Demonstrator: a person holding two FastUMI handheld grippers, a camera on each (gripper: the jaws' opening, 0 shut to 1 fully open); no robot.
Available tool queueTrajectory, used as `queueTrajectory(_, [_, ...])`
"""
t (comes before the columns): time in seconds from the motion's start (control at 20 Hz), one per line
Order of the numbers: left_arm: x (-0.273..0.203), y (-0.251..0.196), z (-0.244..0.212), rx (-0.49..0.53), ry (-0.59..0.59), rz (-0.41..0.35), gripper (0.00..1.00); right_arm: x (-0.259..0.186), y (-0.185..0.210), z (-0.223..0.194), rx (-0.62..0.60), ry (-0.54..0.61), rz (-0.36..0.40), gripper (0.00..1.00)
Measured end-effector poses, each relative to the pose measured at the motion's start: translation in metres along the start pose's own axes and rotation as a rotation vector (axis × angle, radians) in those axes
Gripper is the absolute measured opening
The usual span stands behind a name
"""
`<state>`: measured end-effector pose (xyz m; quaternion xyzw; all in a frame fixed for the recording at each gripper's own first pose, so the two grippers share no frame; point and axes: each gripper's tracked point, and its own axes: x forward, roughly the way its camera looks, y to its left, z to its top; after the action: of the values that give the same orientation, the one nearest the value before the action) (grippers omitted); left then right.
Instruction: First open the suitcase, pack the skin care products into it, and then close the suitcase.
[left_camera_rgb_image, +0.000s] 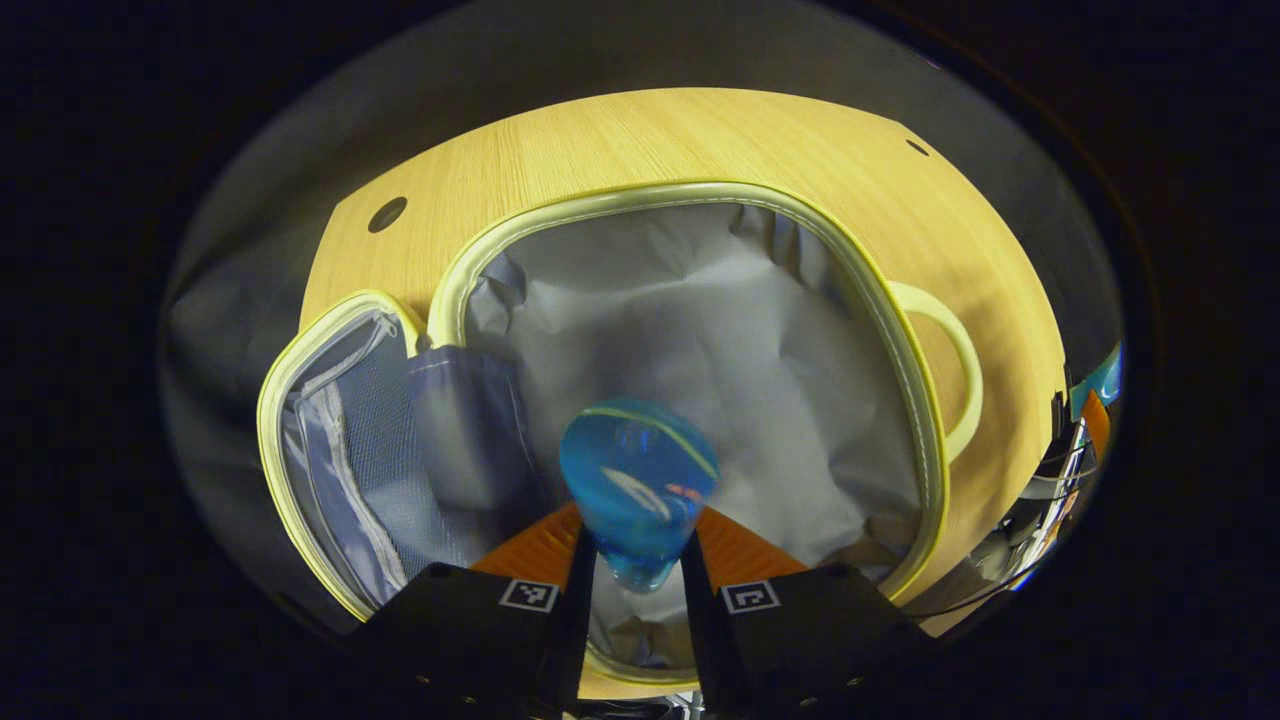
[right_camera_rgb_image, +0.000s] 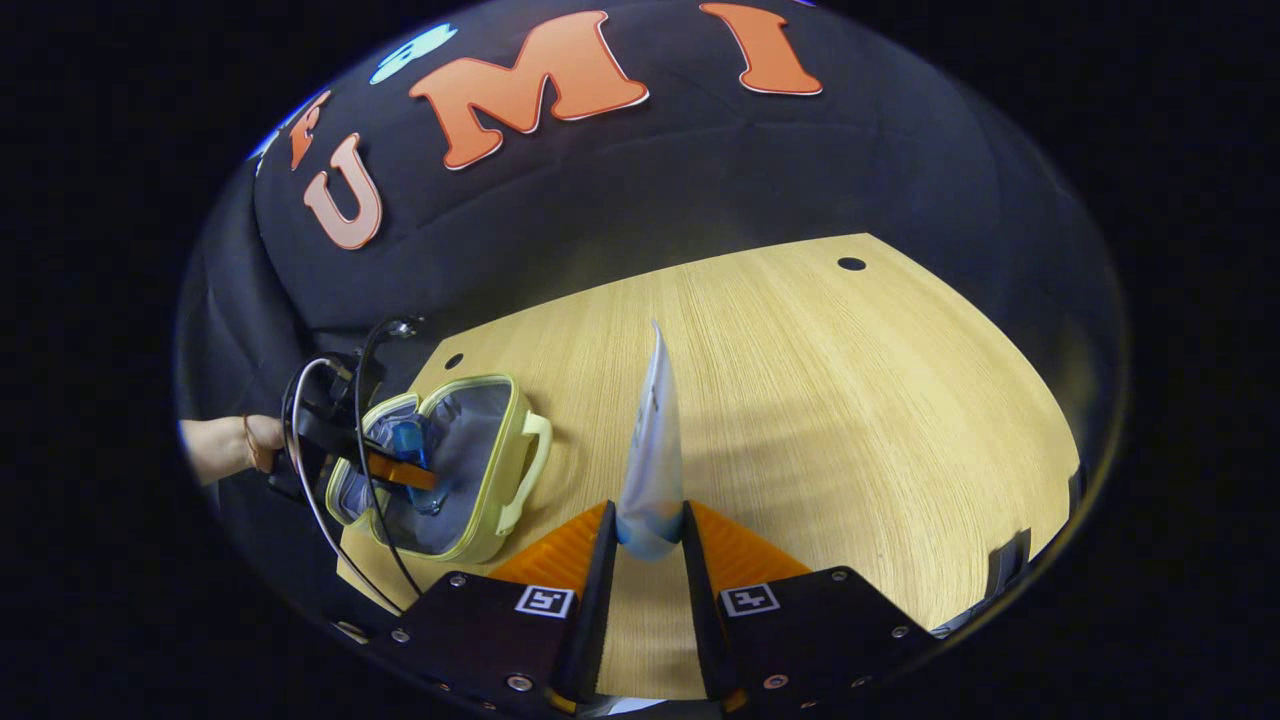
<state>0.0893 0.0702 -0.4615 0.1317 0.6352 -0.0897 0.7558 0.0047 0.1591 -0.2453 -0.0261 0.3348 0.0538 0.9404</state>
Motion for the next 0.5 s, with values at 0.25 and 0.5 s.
queueTrajectory(0.25, [0.015,-0.01,-0.005,-0.069,0.021,-0.051,0.46,0.001,0.003,0.005,-0.011,0.0,0.002,0.44])
queueTrajectory(0.5, [-0.004,-0.031,0.003,-0.032,-0.03,-0.097,0.99,0.003,0.009,0.006,-0.038,0.02,0.002,0.39])
